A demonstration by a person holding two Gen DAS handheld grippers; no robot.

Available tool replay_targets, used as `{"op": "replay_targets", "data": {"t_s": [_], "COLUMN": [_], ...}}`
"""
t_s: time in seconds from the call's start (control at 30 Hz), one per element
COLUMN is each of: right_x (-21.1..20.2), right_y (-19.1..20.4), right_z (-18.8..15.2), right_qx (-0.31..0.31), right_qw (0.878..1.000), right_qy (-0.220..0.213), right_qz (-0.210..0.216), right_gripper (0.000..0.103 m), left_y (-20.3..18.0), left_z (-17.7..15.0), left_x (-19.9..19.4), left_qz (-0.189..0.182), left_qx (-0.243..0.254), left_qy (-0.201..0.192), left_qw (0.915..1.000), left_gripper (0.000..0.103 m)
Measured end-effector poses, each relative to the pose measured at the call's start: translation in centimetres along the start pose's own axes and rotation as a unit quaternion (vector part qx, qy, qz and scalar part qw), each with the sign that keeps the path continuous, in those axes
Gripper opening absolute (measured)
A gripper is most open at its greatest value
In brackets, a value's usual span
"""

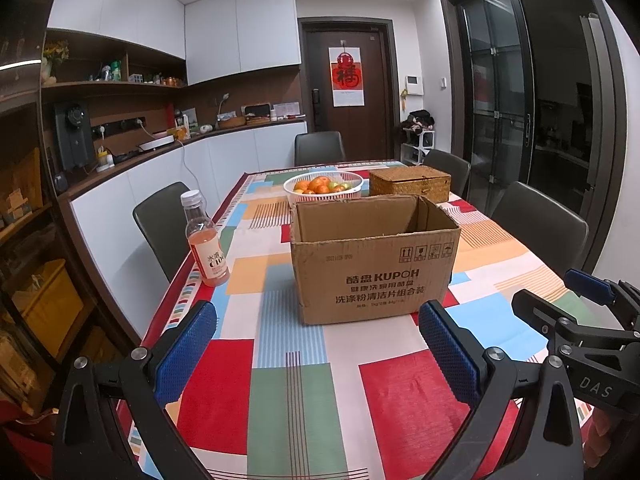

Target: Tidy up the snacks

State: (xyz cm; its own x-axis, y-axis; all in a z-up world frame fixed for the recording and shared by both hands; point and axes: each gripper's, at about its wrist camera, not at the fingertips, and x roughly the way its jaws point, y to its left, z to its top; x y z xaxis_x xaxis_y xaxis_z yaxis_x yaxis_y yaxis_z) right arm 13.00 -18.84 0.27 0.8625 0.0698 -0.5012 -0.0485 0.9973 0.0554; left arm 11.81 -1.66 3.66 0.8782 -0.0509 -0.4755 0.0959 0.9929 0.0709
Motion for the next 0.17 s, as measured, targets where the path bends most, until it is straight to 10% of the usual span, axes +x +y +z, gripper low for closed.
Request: {"op": "replay_targets", "data": {"t_s": [0.17], "right_x": [0.07], "right_y": [0.03], "right_z": [-0.04], "right_qx": [-0.001], "right_qw": [1.000], "right_qy": [0.001], "right_qz": [-0.001], "right_gripper": [0.085], "left_y": [0.01], "left_z": [-0.10], "left_x": [0.08], "left_qz": [0.002], "left_qx": [0.000], "left_qy": [-0.001], "left_qw": [1.0000], "left_gripper": [0.103]}}
